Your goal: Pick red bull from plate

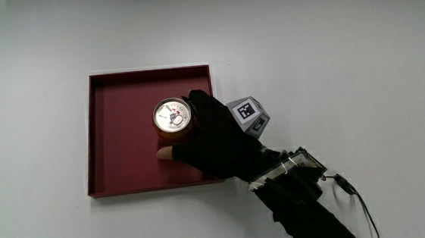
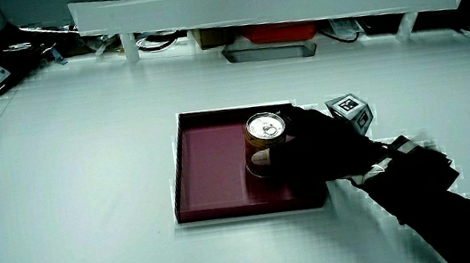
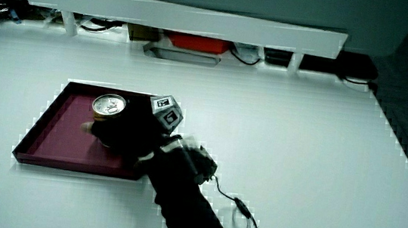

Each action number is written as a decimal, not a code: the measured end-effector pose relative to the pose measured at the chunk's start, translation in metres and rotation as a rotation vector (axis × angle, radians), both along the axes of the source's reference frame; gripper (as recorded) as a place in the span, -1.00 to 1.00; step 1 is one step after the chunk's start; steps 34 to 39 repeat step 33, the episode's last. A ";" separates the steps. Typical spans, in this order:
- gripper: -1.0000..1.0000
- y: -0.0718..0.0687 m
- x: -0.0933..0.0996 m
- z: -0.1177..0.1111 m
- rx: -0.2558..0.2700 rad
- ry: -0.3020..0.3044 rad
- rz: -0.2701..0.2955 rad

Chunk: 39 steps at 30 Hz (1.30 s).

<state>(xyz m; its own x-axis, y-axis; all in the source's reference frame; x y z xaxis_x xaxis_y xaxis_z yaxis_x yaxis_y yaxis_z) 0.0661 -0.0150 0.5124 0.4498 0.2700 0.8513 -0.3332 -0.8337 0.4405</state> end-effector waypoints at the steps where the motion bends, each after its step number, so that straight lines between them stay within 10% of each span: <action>1: 0.53 0.000 0.000 0.000 0.004 0.013 0.009; 10: 0.78 0.004 0.001 0.006 0.020 0.034 0.019; 11: 0.81 0.004 0.001 0.002 0.042 -0.059 0.016; 12: 0.83 0.006 0.001 0.010 0.058 0.044 0.030; 13: 0.86 0.007 0.001 -0.003 0.024 -0.055 0.035; 30: 1.00 0.006 0.033 -0.053 0.105 -0.279 0.076; 39: 1.00 0.009 0.048 -0.070 0.072 -0.240 0.084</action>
